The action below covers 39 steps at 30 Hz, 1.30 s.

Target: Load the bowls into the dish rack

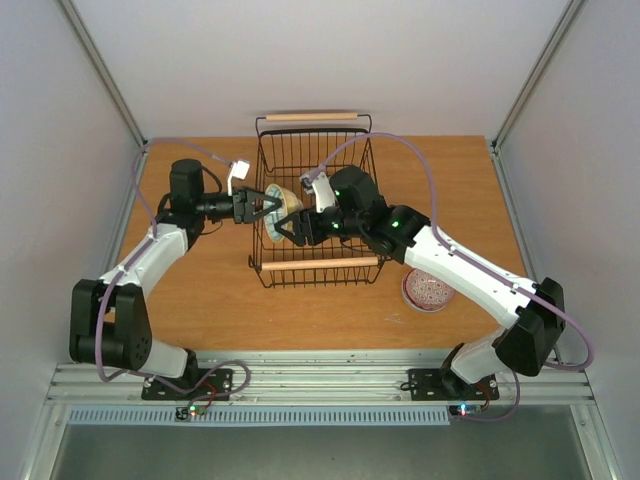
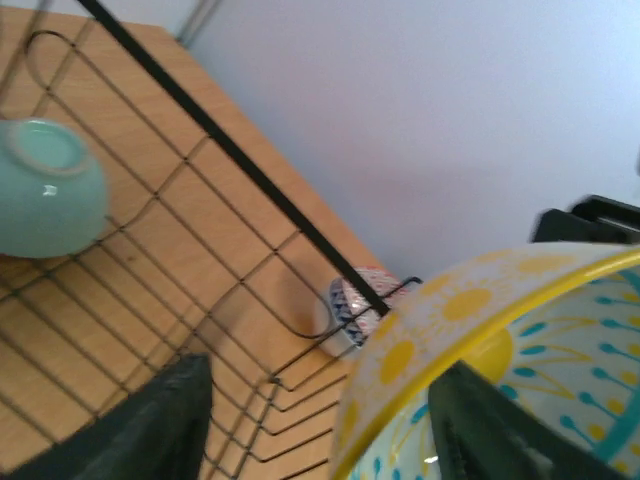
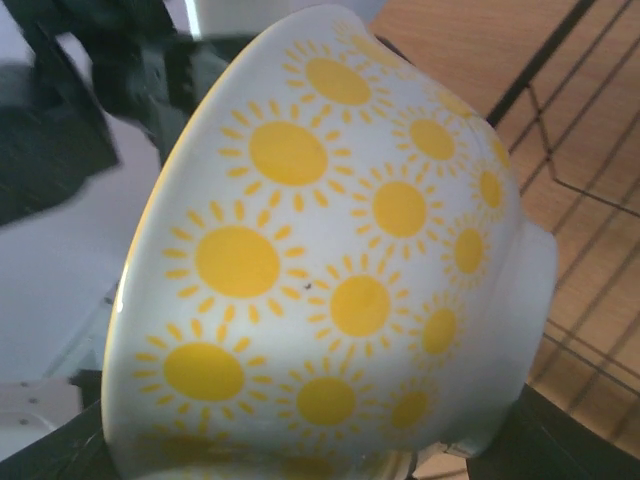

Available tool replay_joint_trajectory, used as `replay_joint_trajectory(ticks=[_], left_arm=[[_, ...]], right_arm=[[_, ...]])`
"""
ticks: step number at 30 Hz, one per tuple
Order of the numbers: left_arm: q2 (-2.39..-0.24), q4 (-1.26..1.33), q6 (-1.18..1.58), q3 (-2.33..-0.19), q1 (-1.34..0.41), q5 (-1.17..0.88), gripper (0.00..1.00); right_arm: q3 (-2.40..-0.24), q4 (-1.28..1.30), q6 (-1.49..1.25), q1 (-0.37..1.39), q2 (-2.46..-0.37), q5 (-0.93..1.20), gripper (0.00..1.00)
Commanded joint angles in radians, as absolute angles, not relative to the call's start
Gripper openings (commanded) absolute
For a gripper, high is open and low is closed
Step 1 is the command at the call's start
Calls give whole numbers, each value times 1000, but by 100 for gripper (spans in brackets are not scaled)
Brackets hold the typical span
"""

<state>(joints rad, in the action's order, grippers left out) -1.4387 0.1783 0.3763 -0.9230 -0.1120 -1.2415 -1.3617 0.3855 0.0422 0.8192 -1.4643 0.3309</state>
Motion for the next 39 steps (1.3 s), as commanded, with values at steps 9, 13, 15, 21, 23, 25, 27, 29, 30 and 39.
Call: replay_joint_trajectory(ticks=[9,13,15,21,23,25,27,29,30,39], left_arm=[[-1233,-270,-49,-1030,-114,-616,76],[-1184,-268,-82,-1013,-112,-556,77],[-1170,-262,-90,-1000,-112,-559,77],[-1173,-276,-111,-997,-110,-599,76],[-1176,-276,-112,-996,-110,-600,76],[-1177,-276,-114,-994,-110,-600,76],[-1175,-275,-115,-994,-110,-601,76],[-1174,-275,-116,-993,-110,-605,76],[-1174,-274,-116,-991,-110,-609,76],[-1182,-266,-118,-984,-111,-631,76]], right_arm=[[-1737,644,528,812,-1715,-201,1],[-1880,655,684,807,-1876,-338,1],[-1927,639,756,807,-1947,-410,1],[-1994,520,931,798,-2106,-570,1],[-2022,494,972,792,-2161,-588,1],[-2050,465,1029,788,-2211,-614,1],[-2080,438,1075,784,-2261,-641,1],[-2121,433,1112,782,-2310,-665,1],[-2138,432,1131,780,-2334,-676,1],[-2266,448,1245,757,-2469,-755,1]])
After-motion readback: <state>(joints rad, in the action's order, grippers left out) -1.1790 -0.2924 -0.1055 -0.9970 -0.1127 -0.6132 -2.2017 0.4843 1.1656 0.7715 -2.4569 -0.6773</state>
